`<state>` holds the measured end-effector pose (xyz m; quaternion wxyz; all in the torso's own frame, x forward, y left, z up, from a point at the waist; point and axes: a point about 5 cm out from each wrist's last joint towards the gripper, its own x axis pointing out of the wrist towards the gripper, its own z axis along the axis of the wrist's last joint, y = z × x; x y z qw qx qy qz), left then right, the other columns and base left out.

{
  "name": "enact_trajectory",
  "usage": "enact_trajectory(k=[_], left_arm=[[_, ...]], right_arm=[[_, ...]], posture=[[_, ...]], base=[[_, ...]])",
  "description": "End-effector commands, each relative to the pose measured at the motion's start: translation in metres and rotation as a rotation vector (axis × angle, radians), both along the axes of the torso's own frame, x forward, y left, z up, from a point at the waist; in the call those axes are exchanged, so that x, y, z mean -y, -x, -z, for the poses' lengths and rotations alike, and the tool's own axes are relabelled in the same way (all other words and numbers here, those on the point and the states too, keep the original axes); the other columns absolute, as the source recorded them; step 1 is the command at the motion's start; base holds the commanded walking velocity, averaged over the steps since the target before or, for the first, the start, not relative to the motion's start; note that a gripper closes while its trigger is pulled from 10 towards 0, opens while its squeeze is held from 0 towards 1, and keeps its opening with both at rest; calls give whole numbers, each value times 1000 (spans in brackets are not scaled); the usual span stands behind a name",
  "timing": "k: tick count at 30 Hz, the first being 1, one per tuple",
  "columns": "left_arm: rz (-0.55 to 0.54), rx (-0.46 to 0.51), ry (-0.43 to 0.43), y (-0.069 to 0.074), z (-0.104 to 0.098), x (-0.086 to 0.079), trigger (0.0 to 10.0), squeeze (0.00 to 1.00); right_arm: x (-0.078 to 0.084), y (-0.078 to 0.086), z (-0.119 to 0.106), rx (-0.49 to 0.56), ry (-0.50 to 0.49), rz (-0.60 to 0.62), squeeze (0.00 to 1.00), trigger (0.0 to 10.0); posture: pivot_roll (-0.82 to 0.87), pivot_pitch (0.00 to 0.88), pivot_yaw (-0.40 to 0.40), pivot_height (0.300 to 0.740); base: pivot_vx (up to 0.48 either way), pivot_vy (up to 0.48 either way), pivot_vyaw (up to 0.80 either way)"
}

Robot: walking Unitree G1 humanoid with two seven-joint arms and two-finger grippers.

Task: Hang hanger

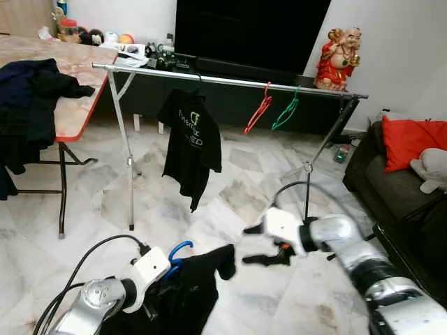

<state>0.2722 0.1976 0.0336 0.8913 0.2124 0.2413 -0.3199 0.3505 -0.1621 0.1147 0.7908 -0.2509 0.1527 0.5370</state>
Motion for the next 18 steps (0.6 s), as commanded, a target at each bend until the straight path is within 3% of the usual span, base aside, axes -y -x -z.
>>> enact_trajectory(k=[1, 3, 4, 6, 7, 8, 9, 10, 11, 18], left_arm=[[-87, 81, -23, -11, -6, -5, 627, 0], [-168, 114, -45, -11, -3, -12, 10000, 0], [-229, 133, -67, -9, 0, -19, 10000, 0], [-268, 121, -53, -7, 3, -22, 10000, 0], [-325, 114, -26, -2, 9, -26, 10000, 0], [-325, 114, -26, -2, 9, -26, 10000, 0], [-355, 118, -4, 1, 11, -27, 10000, 0], [-438, 136, 65, 6, 15, -29, 10000, 0], [-462, 141, 84, 8, 16, -29, 10000, 0], [-544, 162, 143, 21, 23, -29, 10000, 0]], right_arm=[[15, 1, 8, -1, -48, 147, 0, 10000], [27, 4, 22, -17, -90, 329, 0, 10000], [35, 9, 35, -23, -101, 448, 0, 10000], [39, 13, 43, -39, -116, 520, 0, 10000], [47, 24, 64, -94, -153, 694, 0, 10000], [47, 24, 64, -94, -153, 694, 0, 10000], [53, 34, 78, -134, -147, 793, 0, 10000], [67, 64, 115, -244, -139, 1087, 0, 10000], [70, 74, 125, -278, -130, 1174, 0, 10000], [63, 146, 181, -492, -73, 1465, 0, 10000]], posture=[[182, 0, -152, 740], [182, 0, -147, 740], [182, 0, -139, 740], [179, 0, -132, 740], [169, 0, -119, 740], [169, 0, -119, 740], [169, 0, -119, 740], [167, 0, -108, 740], [166, 0, -100, 740], [168, 0, -83, 740]], base=[[0, 0, 0], [0, 0, 0], [0, 0, 0], [0, 0, 0], [0, 0, 0], [0, 0, 0], [0, 0, 0], [0, 0, 0], [0, 0, 0], [0, 0, 0]])
